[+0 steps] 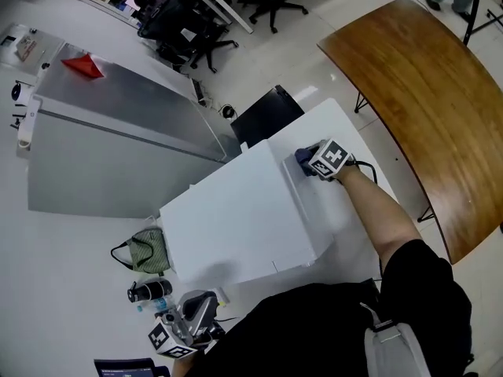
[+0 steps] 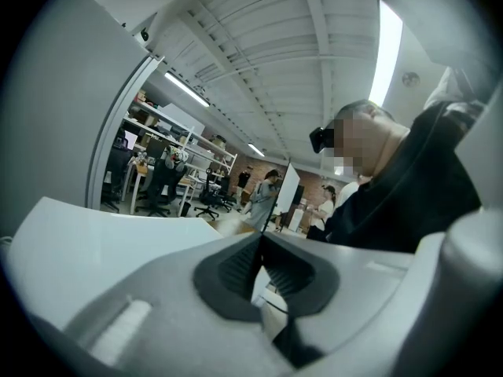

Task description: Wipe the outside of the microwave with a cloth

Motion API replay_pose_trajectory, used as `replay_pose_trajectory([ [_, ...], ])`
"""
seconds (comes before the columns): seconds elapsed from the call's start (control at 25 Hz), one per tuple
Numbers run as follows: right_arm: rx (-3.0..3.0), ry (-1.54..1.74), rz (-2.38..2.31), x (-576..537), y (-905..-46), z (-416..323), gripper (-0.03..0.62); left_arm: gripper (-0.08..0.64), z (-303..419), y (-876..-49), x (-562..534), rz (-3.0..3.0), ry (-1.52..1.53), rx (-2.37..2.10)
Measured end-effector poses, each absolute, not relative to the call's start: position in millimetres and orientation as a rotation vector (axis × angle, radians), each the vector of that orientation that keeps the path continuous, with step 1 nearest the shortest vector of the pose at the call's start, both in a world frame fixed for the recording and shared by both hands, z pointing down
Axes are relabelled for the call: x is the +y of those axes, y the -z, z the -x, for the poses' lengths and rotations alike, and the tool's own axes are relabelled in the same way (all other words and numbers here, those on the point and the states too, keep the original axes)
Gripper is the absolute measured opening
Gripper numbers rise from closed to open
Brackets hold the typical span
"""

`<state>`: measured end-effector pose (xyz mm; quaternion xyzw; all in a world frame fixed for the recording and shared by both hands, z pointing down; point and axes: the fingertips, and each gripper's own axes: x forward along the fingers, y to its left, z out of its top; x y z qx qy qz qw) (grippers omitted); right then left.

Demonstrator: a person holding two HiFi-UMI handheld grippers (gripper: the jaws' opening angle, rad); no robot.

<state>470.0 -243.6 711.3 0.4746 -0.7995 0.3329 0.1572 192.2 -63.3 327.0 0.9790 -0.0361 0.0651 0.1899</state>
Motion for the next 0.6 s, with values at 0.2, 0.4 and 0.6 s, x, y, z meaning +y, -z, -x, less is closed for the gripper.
replay_pose_trajectory([
  [0.2,-2.274,-0.952,-1.367,-238,-695,-480,0.127,0.003,-197,-324,-57,-2.771,-0.165,-0.076],
  [0.4,-3.089,-0.913,-1.583,-196,-481,-487,0.129,0.003,-197,-312,-57,-2.799,-0.114,-0.039],
  [0.6,-3.26,-0.826,-1.461,-191,-457,-442,0.132,0.003,-197,-310,-56,-2.8,-0.109,-0.032],
])
